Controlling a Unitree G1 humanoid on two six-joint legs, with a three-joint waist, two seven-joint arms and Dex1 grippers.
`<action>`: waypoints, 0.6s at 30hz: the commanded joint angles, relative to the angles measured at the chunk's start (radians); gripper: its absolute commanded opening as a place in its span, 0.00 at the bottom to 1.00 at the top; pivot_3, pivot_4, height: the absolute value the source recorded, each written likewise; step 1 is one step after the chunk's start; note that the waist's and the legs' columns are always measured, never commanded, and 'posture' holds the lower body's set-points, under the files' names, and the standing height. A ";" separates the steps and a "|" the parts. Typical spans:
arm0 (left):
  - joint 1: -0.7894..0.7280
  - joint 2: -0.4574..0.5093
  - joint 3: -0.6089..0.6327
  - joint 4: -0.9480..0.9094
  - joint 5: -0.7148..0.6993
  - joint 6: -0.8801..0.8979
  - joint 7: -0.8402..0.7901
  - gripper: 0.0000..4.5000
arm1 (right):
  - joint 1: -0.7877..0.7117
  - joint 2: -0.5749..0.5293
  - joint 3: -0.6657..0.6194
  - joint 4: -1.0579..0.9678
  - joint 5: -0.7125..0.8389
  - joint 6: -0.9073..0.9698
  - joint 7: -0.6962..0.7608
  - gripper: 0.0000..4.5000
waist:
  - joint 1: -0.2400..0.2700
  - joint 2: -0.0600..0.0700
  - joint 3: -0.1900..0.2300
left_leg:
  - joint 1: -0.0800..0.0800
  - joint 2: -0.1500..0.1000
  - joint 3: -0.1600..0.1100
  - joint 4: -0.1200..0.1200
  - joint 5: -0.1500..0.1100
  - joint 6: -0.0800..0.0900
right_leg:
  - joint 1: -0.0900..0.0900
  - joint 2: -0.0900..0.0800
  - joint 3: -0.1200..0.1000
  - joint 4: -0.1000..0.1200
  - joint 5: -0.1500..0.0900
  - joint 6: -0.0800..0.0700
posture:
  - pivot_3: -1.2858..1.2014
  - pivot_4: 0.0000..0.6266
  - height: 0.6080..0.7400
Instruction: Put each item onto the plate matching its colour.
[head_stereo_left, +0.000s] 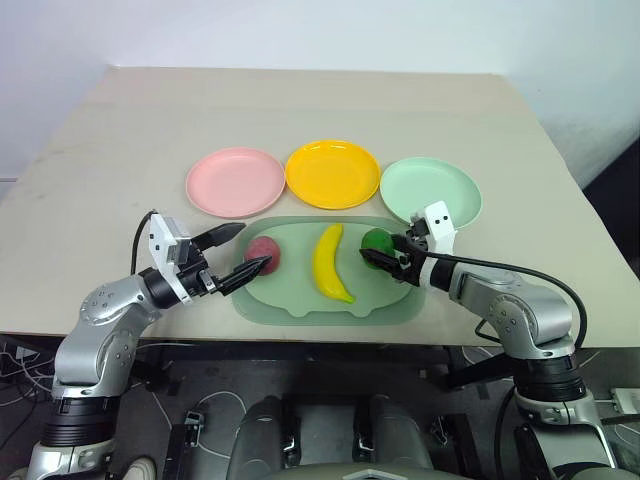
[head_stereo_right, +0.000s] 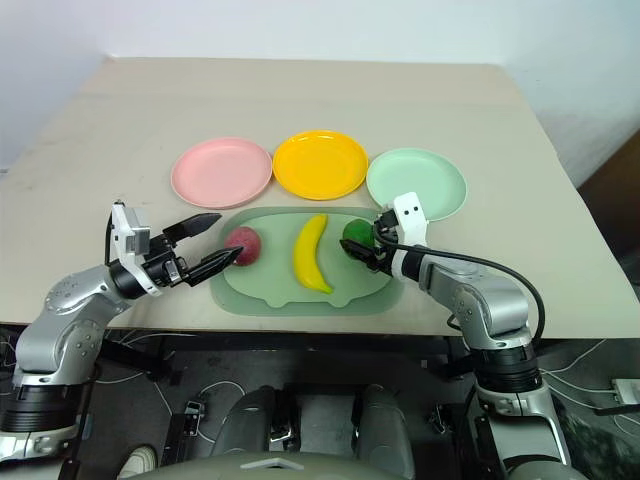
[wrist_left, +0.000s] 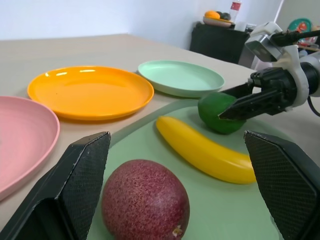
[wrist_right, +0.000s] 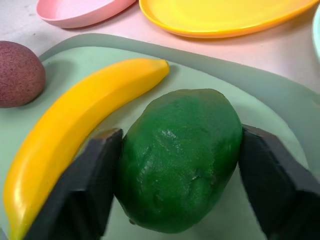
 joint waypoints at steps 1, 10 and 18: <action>-0.019 0.016 0.016 -0.008 0.007 -0.017 -0.009 1.00 | -0.019 -0.033 -0.052 -0.072 0.041 -0.003 0.046 0.68 | 0.000 0.000 0.000 | 0.000 0.000 0.000 0.000 0.000 0.000 | 0.000 0.000 0.000 0.000 0.000 0.000 | 0.52 0.24 0.66; -0.024 0.003 0.012 -0.034 0.010 -0.009 0.016 1.00 | -0.234 -0.060 -0.148 0.079 0.009 -0.083 0.029 0.68 | -0.003 0.000 0.000 | 0.000 0.000 0.000 0.000 0.000 0.000 | 0.000 0.000 0.000 0.000 0.000 0.000 | 0.52 0.24 0.66; -0.002 -0.002 0.019 -0.077 0.010 -0.001 0.056 1.00 | -0.482 -0.077 -0.016 0.695 -0.294 -0.344 0.007 0.68 | -0.008 0.000 0.000 | 0.000 0.000 0.002 0.000 0.000 0.000 | -0.001 0.000 0.001 0.001 0.000 0.000 | 0.52 0.24 0.66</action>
